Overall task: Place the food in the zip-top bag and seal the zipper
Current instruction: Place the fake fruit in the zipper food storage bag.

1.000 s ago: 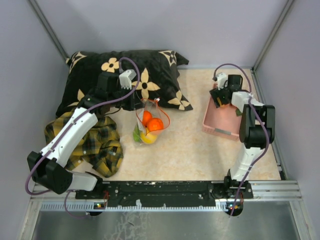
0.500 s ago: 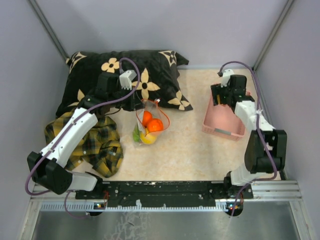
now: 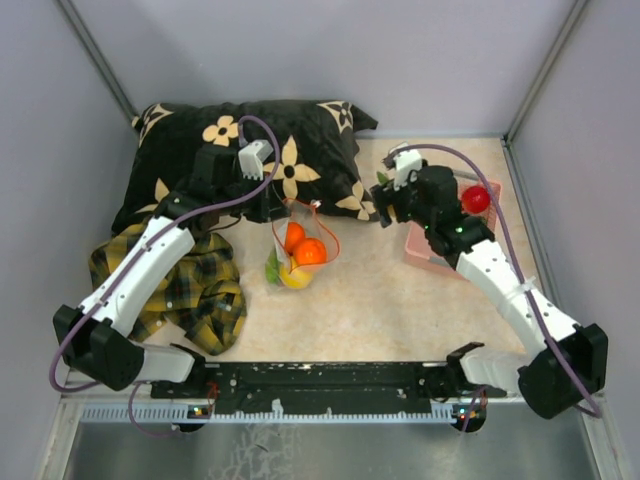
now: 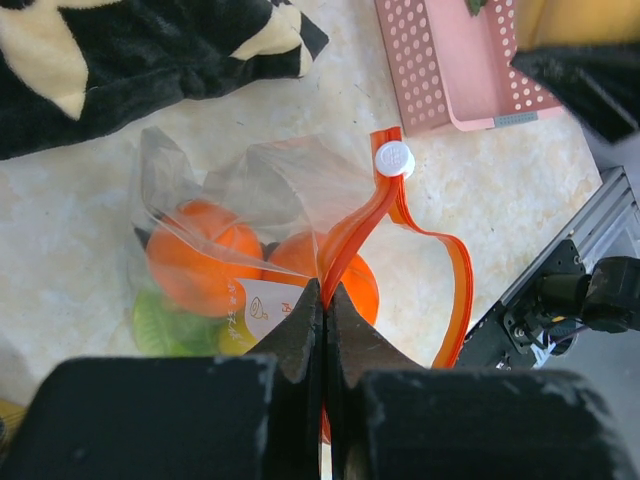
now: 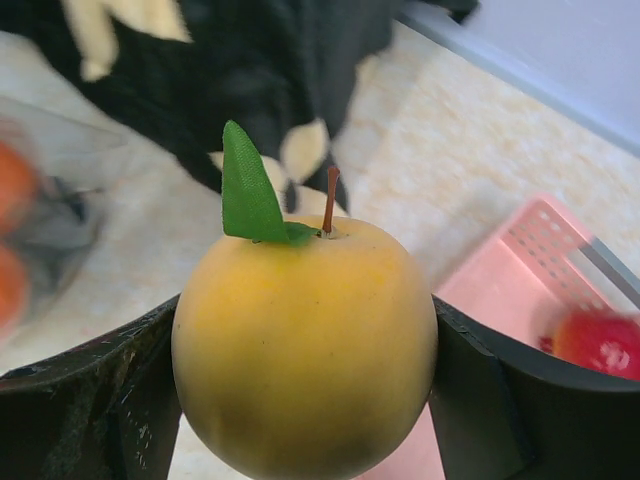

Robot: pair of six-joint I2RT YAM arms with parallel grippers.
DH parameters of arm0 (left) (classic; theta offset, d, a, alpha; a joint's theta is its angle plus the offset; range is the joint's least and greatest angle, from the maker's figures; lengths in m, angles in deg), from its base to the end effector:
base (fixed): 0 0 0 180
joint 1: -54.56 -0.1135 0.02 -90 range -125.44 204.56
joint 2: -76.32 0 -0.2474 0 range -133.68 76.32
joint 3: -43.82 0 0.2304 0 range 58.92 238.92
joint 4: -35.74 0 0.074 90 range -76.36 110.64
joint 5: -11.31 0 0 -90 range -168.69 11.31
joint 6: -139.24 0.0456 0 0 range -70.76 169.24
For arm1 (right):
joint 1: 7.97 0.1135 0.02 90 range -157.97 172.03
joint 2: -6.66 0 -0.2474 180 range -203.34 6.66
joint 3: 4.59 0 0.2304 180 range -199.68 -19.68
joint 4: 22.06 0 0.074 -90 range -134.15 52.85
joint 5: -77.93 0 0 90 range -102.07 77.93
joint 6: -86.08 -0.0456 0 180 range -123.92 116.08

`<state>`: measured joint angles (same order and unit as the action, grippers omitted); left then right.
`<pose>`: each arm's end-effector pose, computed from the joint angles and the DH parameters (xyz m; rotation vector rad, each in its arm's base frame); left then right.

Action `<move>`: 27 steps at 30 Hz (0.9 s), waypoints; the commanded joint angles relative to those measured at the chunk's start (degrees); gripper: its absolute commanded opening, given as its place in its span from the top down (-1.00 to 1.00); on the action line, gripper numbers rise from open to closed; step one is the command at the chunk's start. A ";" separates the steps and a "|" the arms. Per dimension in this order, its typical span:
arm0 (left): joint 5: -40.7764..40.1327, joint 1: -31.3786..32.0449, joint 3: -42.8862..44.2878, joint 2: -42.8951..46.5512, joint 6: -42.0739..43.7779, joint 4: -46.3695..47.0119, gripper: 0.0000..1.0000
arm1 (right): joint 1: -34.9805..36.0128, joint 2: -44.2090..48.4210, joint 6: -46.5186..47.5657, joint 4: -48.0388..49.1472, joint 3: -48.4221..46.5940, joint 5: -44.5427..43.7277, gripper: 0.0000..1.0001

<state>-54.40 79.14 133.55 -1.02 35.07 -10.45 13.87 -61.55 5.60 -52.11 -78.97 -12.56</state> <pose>0.2530 -0.1364 0.3400 0.4533 2.1775 -0.8400 0.2476 0.0988 0.3196 -0.5325 1.9173 0.1305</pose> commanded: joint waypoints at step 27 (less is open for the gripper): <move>3.79 -0.45 -0.27 0.75 0.17 3.07 1.00 | 29.26 -4.12 -16.74 27.79 2.35 16.03 -0.13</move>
<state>-52.65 79.14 133.24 -0.56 35.11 -10.18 42.62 -62.00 -6.16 -31.59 -77.72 -0.74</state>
